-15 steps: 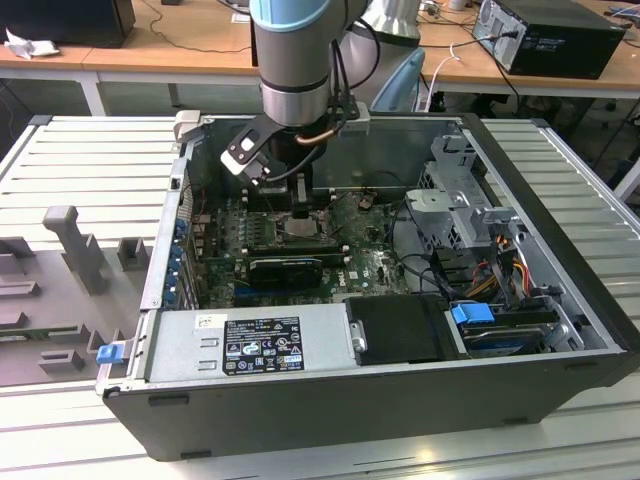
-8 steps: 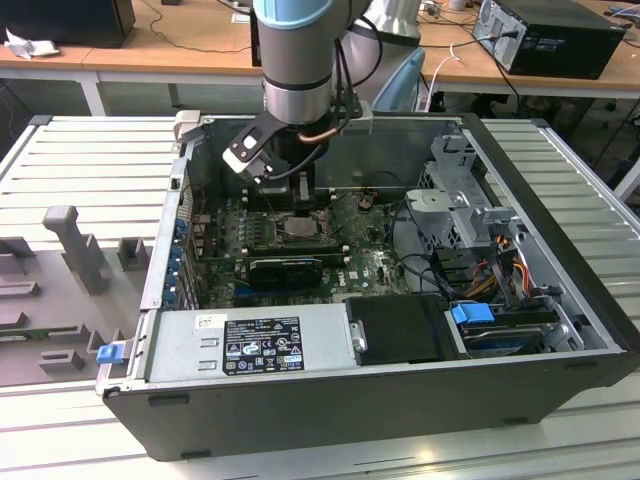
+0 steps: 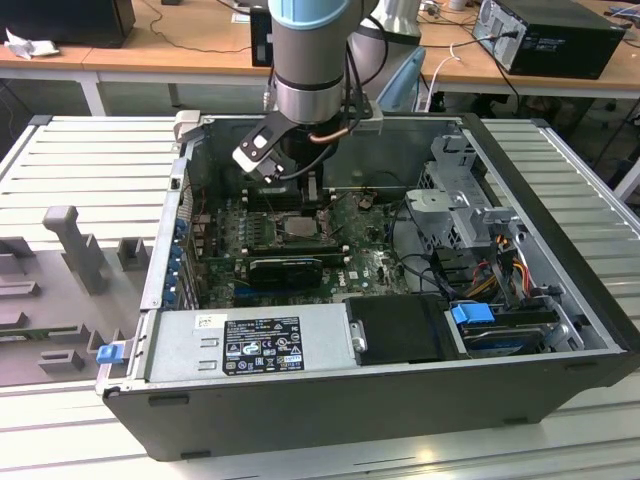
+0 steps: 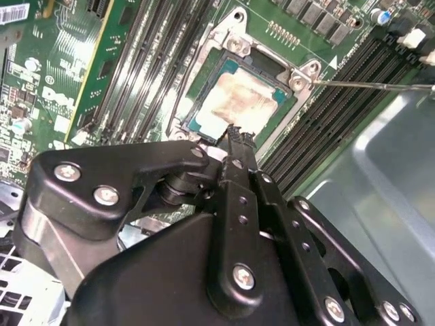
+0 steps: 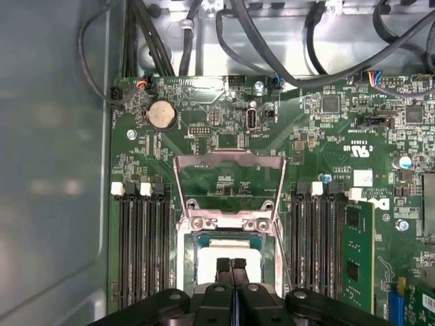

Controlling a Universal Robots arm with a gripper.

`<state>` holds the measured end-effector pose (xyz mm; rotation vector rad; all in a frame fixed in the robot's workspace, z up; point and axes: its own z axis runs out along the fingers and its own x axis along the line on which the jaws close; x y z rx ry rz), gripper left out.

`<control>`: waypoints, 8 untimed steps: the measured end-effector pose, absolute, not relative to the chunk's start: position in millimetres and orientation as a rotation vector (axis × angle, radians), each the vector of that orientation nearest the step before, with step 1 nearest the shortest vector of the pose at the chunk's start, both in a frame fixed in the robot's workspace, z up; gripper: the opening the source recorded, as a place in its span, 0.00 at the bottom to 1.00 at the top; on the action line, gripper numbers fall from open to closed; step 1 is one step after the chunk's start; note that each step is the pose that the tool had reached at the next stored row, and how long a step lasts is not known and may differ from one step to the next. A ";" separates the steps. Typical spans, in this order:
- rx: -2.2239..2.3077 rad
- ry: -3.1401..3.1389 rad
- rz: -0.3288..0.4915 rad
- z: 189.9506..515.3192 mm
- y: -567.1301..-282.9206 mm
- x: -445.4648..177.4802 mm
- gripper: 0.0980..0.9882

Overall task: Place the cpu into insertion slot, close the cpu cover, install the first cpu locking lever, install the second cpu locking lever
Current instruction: 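Close the cpu cover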

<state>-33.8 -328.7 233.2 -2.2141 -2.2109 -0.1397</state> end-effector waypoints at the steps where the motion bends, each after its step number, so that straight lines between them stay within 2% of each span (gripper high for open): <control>1: -2.214 -2.211 -0.139 233.7 -328.7 -33.8 0.01; 8: -2.214 -2.211 -0.140 239.0 -328.3 -33.8 0.01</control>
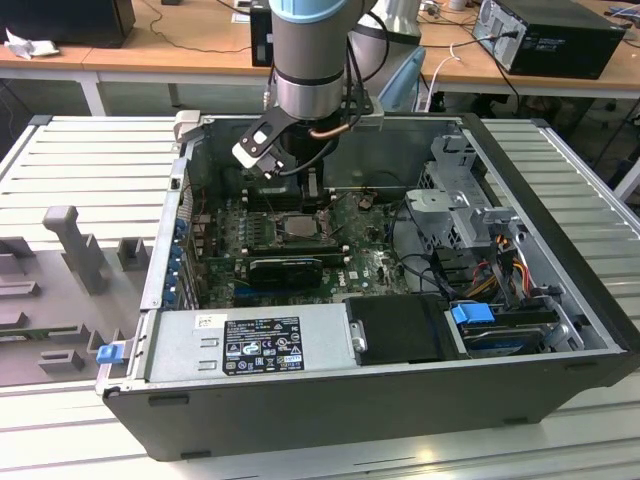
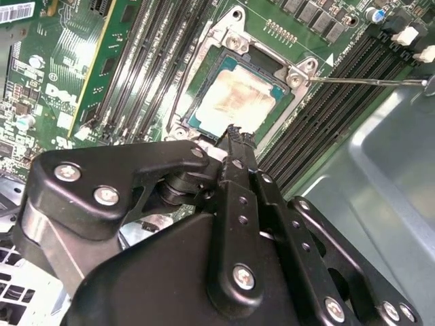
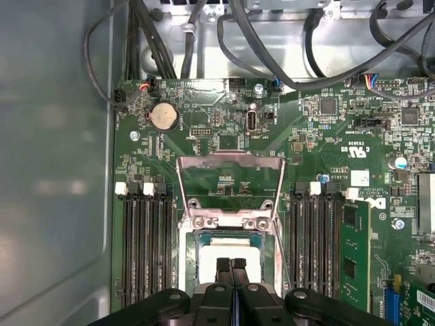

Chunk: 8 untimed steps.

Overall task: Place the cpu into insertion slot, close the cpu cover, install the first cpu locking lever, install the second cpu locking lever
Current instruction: 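Close the cpu cover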

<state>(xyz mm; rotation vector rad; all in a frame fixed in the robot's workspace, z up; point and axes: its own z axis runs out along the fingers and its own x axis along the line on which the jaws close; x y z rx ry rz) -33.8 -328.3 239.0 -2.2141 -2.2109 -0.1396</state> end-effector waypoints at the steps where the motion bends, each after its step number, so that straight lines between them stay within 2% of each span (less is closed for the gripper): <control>1: -2.214 -2.211 -0.140 239.8 -328.3 -33.8 0.01; 8: -2.214 -2.211 -0.140 243.6 -327.8 -33.8 0.01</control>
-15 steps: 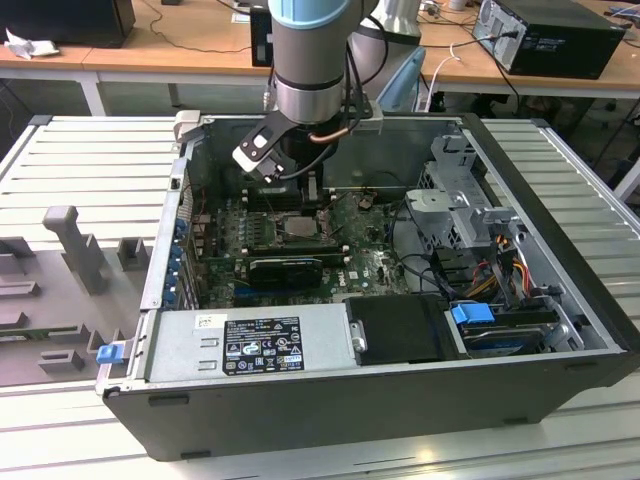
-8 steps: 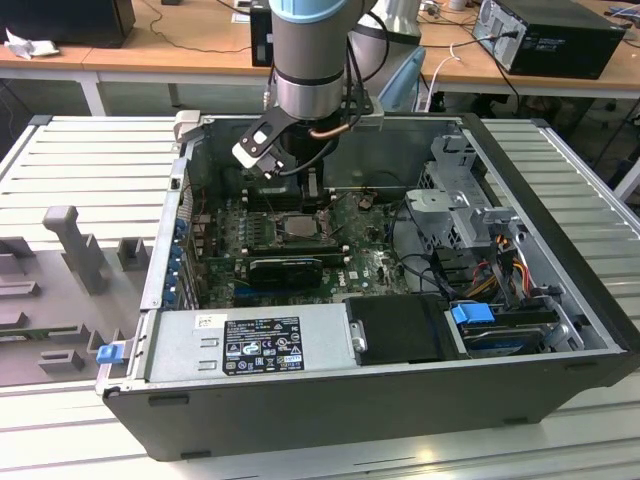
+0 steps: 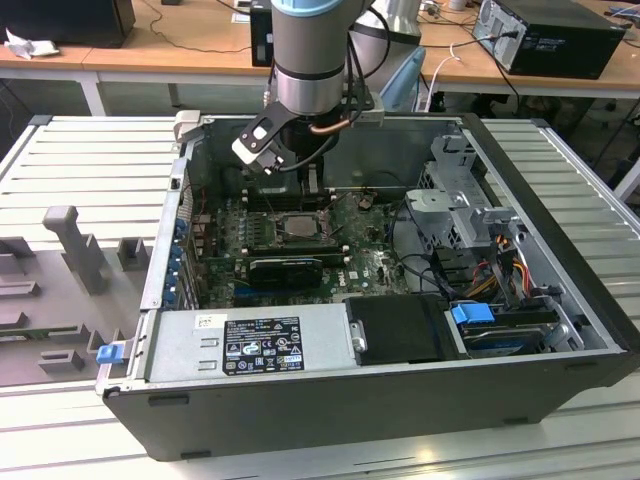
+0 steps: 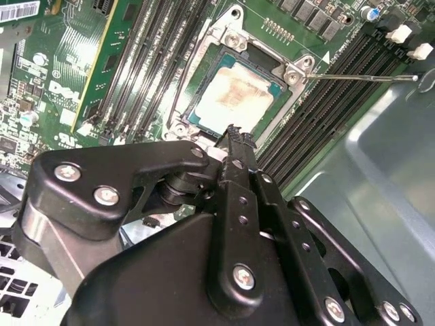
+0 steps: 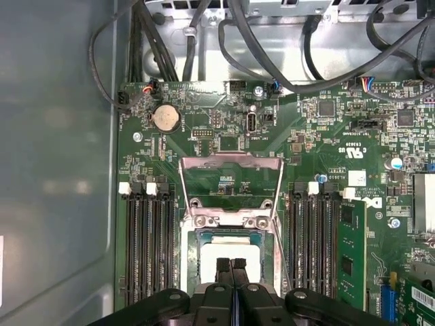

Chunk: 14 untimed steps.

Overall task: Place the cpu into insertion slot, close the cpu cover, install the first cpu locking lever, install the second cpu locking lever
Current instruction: 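Close the cpu cover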

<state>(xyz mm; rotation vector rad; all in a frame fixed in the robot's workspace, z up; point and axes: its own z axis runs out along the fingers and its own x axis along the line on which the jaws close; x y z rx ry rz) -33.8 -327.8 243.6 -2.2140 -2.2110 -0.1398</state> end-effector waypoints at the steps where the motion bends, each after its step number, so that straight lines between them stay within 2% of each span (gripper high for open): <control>1: -2.214 -2.211 -0.139 243.8 -327.8 -33.8 0.01; 14: -2.214 -2.211 -0.139 250.1 -327.7 -33.8 0.01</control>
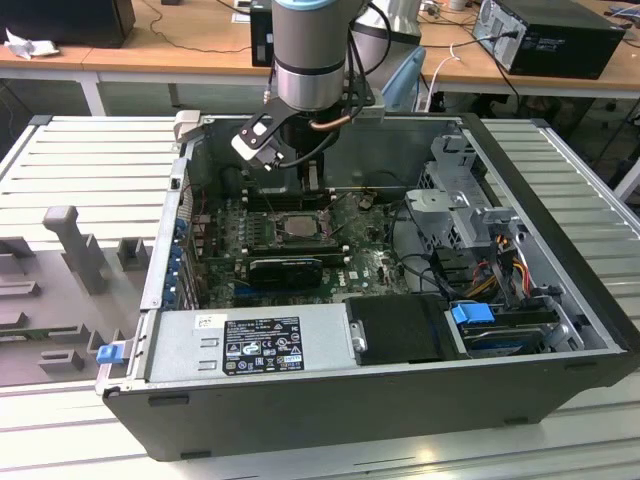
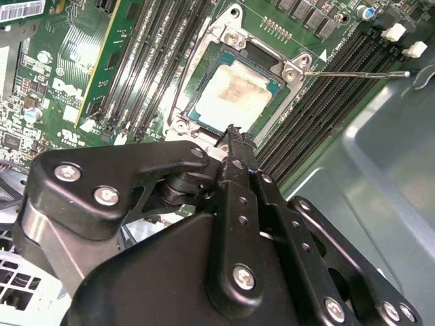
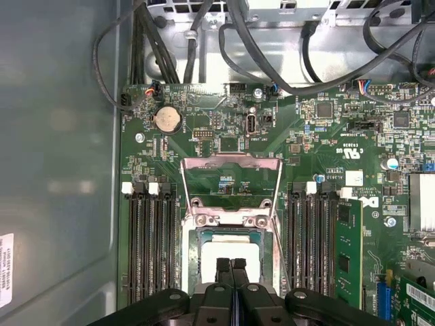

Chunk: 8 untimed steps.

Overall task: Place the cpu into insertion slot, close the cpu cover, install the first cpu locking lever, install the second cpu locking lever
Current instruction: 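Close the cpu cover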

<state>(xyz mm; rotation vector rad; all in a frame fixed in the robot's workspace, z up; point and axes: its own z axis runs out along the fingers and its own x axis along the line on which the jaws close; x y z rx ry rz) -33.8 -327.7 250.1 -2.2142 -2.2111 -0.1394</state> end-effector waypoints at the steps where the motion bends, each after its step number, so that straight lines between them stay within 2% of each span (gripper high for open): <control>1: -2.214 -2.211 -0.139 250.8 -327.7 -33.8 0.01; 8: -2.214 -2.211 -0.140 254.4 -327.7 -33.8 0.01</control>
